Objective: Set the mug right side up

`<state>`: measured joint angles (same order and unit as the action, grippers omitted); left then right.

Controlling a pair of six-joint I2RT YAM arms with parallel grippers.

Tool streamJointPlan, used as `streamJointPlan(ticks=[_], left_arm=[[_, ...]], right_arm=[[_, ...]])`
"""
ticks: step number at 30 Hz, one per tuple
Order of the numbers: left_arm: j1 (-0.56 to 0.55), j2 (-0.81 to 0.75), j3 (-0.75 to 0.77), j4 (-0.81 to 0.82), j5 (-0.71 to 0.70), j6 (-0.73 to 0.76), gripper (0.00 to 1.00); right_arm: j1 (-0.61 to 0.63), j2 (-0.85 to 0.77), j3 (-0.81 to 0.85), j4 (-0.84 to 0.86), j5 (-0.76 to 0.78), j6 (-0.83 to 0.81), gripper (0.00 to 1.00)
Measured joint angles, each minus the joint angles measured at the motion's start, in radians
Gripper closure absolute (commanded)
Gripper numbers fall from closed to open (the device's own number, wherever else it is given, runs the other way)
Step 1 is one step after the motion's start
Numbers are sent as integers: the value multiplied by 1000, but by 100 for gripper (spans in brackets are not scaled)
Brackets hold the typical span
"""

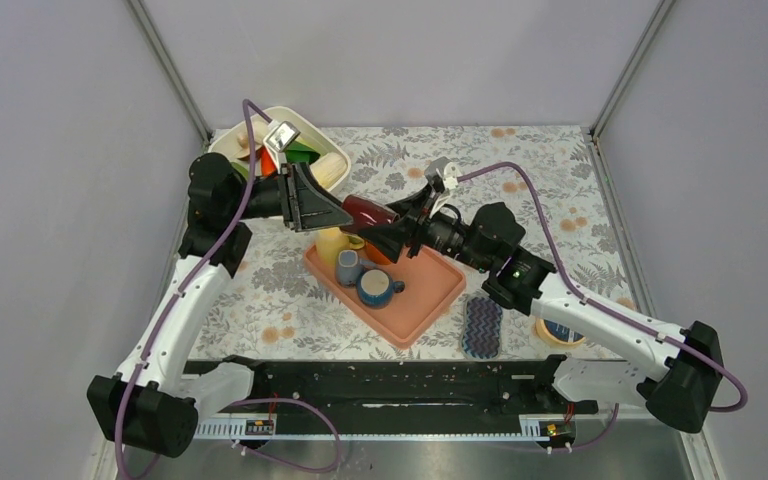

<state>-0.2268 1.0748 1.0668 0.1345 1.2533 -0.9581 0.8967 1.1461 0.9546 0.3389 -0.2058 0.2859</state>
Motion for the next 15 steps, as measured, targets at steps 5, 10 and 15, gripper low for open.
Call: streamJointPlan(ticks=[5, 10, 15], left_arm=[[-32, 0, -1, 27, -6, -34, 65], [-51, 3, 13, 15, -10, -32, 100], [-53, 6, 45, -23, 3, -9, 100]], right_arm=[[0, 20, 8, 67, -32, 24, 100], [-1, 59, 27, 134, -111, 69, 100], [-8, 78, 28, 180, -150, 94, 86]])
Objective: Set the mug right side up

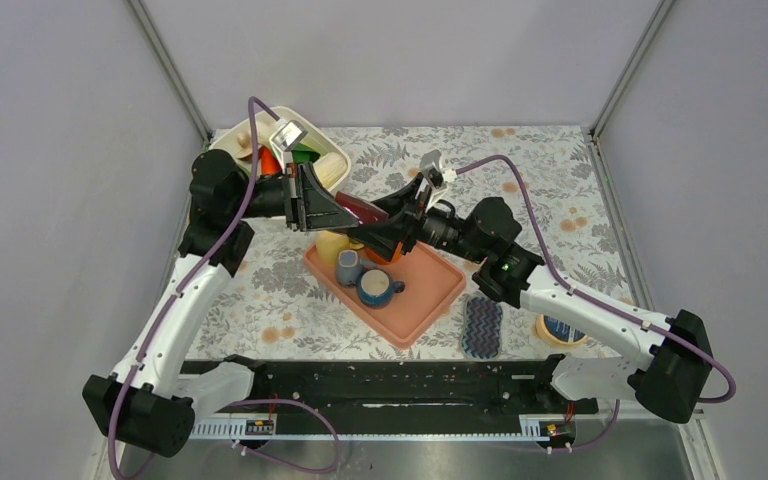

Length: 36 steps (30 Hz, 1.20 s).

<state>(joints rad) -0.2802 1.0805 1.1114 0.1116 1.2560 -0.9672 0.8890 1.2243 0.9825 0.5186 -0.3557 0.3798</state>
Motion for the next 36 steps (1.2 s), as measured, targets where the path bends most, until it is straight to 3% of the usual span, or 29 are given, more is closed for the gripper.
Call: streamJointPlan(ticks=[1, 5, 7, 8, 21, 27, 31, 36], left_arm=[[0, 0, 2, -7, -1, 3, 100], [-1, 0, 24, -98, -14, 76, 100], [-6, 0, 48, -188, -29, 146, 100], [-10, 0, 61, -238, -50, 193, 100], [-19, 70, 82, -622, -296, 571, 100], [-1, 106, 187, -896, -638, 964, 100], [73, 127, 187, -970, -885, 1192, 100], [198, 286, 172, -1010, -1030, 1367, 100]], right_arm=[[0, 0, 0, 0, -1, 0, 70], [-1, 0, -9, 0, -1, -6, 30], [-1, -4, -18, 0, -1, -13, 5], [0, -6, -21, -7, 6, -24, 1], [1, -3, -33, -239, 162, -155, 1], [1, -2, -14, -433, 297, -193, 1], [1, -5, -12, -526, 366, -224, 0], [1, -16, -12, -576, 397, -249, 1]])
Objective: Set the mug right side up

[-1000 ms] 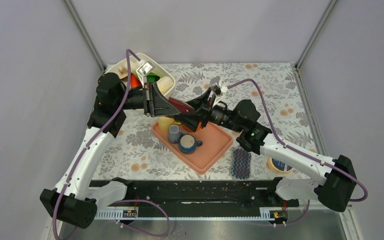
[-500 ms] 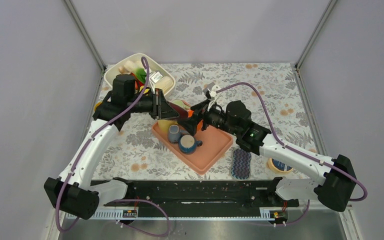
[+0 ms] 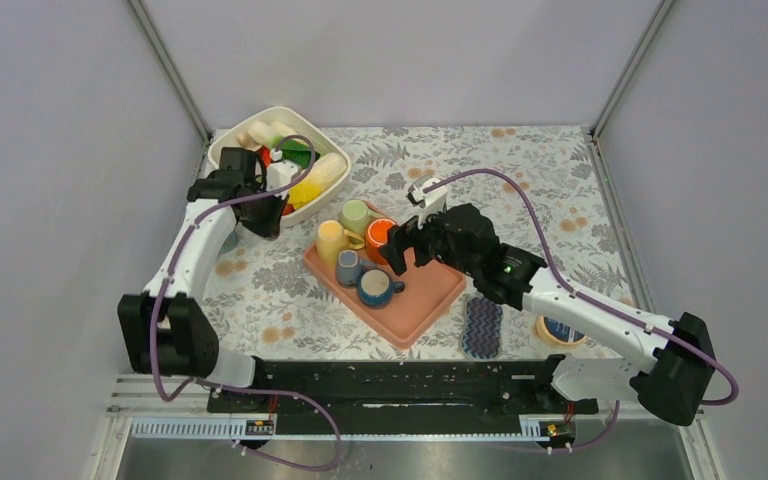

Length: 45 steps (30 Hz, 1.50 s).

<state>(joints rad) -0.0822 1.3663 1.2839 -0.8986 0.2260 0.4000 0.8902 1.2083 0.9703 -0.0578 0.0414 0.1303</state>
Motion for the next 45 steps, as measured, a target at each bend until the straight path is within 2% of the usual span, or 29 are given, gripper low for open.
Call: streamJointPlan(ticks=[5, 10, 13, 22, 25, 30, 36, 41, 45], left_arm=[[65, 156, -69, 10, -41, 90, 100], [99, 219, -111, 43, -48, 125, 100], [111, 229, -141, 94, -55, 136, 100], [132, 277, -173, 138, -45, 171, 58], [140, 277, -173, 138, -38, 184, 44], [142, 253, -172, 109, -20, 195, 30], [142, 142, -138, 48, 7, 190, 27], [142, -2, -135, 9, 58, 179, 26], [142, -74, -134, -5, 93, 166, 26]], right_arm=[[0, -4, -3, -19, 3, -14, 1], [0, 12, -6, -69, 22, -24, 1], [0, 80, 16, -137, 27, -24, 1], [28, 266, 57, -248, -82, -139, 2], [29, 271, 57, -278, -150, -259, 1], [23, 271, 57, -335, -248, -555, 2], [-41, 357, 132, -464, -323, -790, 16], [-89, 455, 200, -507, -326, -866, 32], [-90, 510, 234, -522, -356, -872, 36]])
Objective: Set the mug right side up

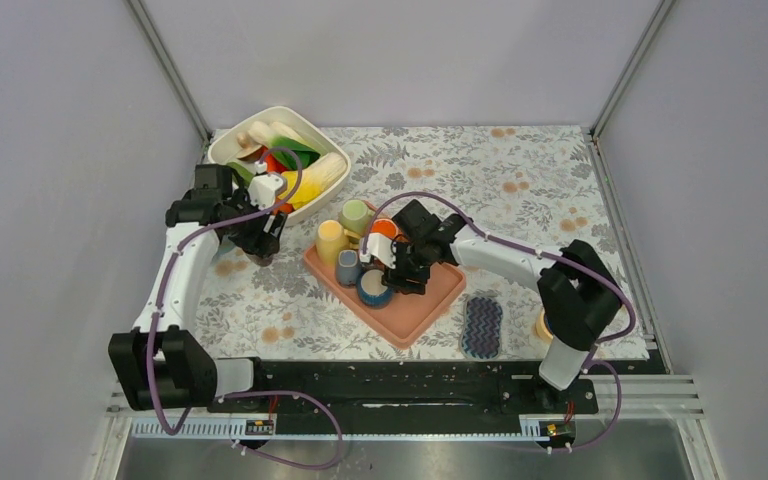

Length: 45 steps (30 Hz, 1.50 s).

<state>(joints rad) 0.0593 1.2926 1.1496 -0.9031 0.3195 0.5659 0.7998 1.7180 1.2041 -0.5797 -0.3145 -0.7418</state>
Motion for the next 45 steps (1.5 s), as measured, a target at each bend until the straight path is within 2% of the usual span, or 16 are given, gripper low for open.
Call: streamJointPlan(ticks=[2, 6, 11, 13, 16, 19, 23, 28, 36, 41, 45], left_arm=[[0, -18, 0, -7, 16, -9, 26], [0, -44, 0, -30, 48, -23, 26], [0, -63, 2, -49, 86, -38, 26], [0, -67, 5, -51, 102, -43, 26], [0, -72, 10, -55, 121, -45, 26], [0, -80, 14, -66, 136, -49, 26], [0, -85, 19, -84, 167, -55, 26], [-2, -100, 23, -100, 225, -83, 27], [-47, -130, 44, -87, 342, -206, 28], [-78, -174, 44, -13, 437, -362, 22], [-114, -190, 44, 95, 564, -530, 15]], right_arm=[[0, 25, 11, 0, -11, 2, 37], [3, 53, 13, 7, -25, 11, 48], [19, 79, 13, 33, -29, 32, 50], [25, 85, 13, 42, -37, 35, 55], [34, 86, 12, 44, -45, 40, 69], [38, 86, 3, 52, -50, 42, 91], [39, 75, -19, 73, -66, 49, 99], [39, 7, -91, 96, -63, 112, 100], [36, -178, -181, 160, -16, 327, 100], [-5, -334, -287, 283, -16, 526, 100], [-37, -484, -411, 495, -7, 762, 100]])
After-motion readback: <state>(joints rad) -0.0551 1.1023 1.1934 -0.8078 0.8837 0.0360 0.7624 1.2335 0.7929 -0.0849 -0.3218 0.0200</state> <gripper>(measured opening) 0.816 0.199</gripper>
